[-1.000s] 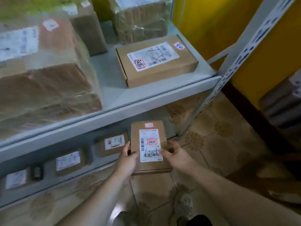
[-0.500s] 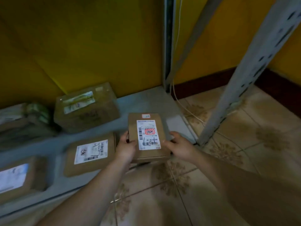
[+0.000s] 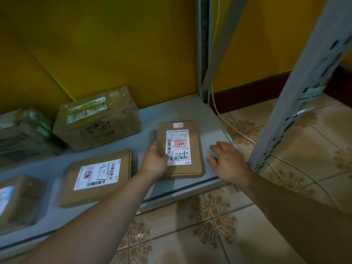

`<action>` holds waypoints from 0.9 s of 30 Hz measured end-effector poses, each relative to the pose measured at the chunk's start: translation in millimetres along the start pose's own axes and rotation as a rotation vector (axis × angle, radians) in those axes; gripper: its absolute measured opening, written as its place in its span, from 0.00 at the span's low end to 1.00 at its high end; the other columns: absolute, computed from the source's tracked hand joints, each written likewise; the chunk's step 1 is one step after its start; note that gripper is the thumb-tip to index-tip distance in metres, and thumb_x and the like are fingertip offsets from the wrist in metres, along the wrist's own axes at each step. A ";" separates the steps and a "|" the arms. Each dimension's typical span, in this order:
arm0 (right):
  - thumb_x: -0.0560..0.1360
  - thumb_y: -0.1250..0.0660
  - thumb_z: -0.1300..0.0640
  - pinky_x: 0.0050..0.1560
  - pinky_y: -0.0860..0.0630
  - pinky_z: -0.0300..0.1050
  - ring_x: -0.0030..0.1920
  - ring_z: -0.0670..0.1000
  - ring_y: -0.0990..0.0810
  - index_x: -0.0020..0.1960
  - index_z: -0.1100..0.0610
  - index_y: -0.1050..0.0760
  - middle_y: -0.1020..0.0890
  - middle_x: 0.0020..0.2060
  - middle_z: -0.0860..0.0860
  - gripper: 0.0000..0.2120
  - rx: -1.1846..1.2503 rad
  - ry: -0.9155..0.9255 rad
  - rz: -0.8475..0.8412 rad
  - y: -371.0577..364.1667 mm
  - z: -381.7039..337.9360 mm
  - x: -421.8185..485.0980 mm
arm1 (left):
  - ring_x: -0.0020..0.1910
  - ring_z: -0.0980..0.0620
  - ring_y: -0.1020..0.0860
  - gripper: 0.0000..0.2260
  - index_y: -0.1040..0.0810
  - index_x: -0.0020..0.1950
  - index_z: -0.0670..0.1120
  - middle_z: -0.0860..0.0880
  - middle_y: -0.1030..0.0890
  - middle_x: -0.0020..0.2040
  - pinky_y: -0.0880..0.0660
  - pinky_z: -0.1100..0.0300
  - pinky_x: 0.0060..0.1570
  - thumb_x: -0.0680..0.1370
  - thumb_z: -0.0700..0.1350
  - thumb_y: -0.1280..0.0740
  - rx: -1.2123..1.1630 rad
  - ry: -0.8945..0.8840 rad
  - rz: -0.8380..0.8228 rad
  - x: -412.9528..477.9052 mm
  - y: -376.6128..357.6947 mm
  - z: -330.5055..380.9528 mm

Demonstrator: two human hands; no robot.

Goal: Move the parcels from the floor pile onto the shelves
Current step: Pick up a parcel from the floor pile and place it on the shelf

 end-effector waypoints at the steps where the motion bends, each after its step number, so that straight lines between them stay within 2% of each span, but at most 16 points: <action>1: 0.80 0.54 0.37 0.77 0.52 0.50 0.78 0.54 0.48 0.79 0.51 0.42 0.43 0.78 0.54 0.31 -0.047 -0.007 -0.021 -5.5 3.2 -0.6 | 0.63 0.46 0.25 0.21 0.31 0.69 0.55 0.49 0.24 0.64 0.28 0.48 0.64 0.77 0.44 0.33 0.093 -0.053 0.008 2.2 -0.8 3.5; 4: 0.82 0.55 0.38 0.77 0.61 0.55 0.79 0.53 0.59 0.80 0.47 0.53 0.54 0.80 0.51 0.30 -0.117 -0.024 -0.099 -18.1 9.5 0.4 | 0.74 0.43 0.40 0.27 0.37 0.75 0.52 0.46 0.38 0.75 0.41 0.43 0.72 0.78 0.56 0.36 0.442 -0.174 0.014 -3.8 -12.3 14.6; 7: 0.82 0.55 0.37 0.77 0.62 0.55 0.79 0.54 0.60 0.81 0.48 0.56 0.56 0.80 0.52 0.31 -0.136 -0.014 -0.094 -16.5 7.0 1.6 | 0.78 0.47 0.58 0.32 0.51 0.79 0.58 0.51 0.53 0.80 0.58 0.41 0.73 0.78 0.66 0.45 0.665 -0.250 -0.077 -18.7 -38.1 18.3; 9: 0.81 0.55 0.37 0.77 0.63 0.53 0.79 0.54 0.60 0.81 0.48 0.56 0.56 0.80 0.53 0.32 -0.144 -0.016 -0.081 -15.2 6.1 0.9 | 0.78 0.47 0.63 0.33 0.54 0.79 0.59 0.52 0.58 0.80 0.62 0.41 0.73 0.77 0.69 0.49 0.762 -0.267 -0.097 -22.5 -45.3 18.2; 12: 0.81 0.58 0.36 0.77 0.63 0.50 0.79 0.54 0.59 0.81 0.49 0.56 0.56 0.80 0.53 0.33 -0.154 -0.013 -0.064 -14.8 5.9 0.4 | 0.78 0.47 0.63 0.34 0.57 0.78 0.60 0.52 0.60 0.80 0.61 0.41 0.73 0.76 0.70 0.51 0.842 -0.300 -0.132 -14.5 -42.4 16.5; 15: 0.82 0.56 0.37 0.77 0.63 0.49 0.79 0.53 0.60 0.81 0.49 0.55 0.56 0.80 0.52 0.32 -0.137 -0.016 -0.069 -15.1 6.1 1.0 | 0.78 0.48 0.63 0.34 0.57 0.78 0.59 0.53 0.60 0.80 0.60 0.39 0.74 0.77 0.70 0.50 0.937 -0.361 -0.212 -5.7 -32.7 14.7; 18: 0.81 0.56 0.37 0.77 0.62 0.49 0.79 0.53 0.60 0.81 0.49 0.55 0.56 0.80 0.52 0.32 -0.133 -0.013 -0.075 -16.2 6.4 2.1 | 0.78 0.46 0.58 0.34 0.50 0.78 0.59 0.52 0.54 0.80 0.58 0.34 0.72 0.76 0.70 0.47 1.008 -0.349 -0.208 1.3 -22.7 25.5; 20: 0.81 0.56 0.37 0.78 0.61 0.49 0.79 0.53 0.59 0.81 0.49 0.54 0.55 0.80 0.52 0.31 -0.132 -0.010 -0.071 -15.5 6.7 1.9 | 0.78 0.42 0.54 0.38 0.46 0.78 0.57 0.50 0.50 0.80 0.55 0.32 0.70 0.73 0.73 0.46 0.955 -0.256 -0.179 0.8 -28.3 36.1; 23: 0.81 0.55 0.37 0.78 0.60 0.50 0.79 0.53 0.59 0.81 0.49 0.53 0.55 0.80 0.52 0.32 -0.127 -0.014 -0.072 -14.0 7.1 0.1 | 0.77 0.38 0.59 0.45 0.55 0.79 0.55 0.47 0.57 0.80 0.57 0.31 0.70 0.70 0.76 0.46 0.937 -0.151 -0.186 -6.8 -49.2 36.3; 27: 0.81 0.54 0.37 0.78 0.60 0.50 0.79 0.53 0.59 0.81 0.49 0.53 0.55 0.80 0.51 0.32 -0.113 -0.012 -0.077 -17.0 8.8 2.0 | 0.77 0.41 0.63 0.42 0.59 0.79 0.56 0.48 0.62 0.79 0.60 0.35 0.72 0.73 0.70 0.43 1.026 -0.263 -0.240 -7.3 -48.0 32.8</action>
Point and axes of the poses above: each hand's wrist, its own x-axis towards the middle knuckle, its own y-axis out of the back of the hand, z = x × y, the point moved 9 cm from there along x, towards the middle knuckle
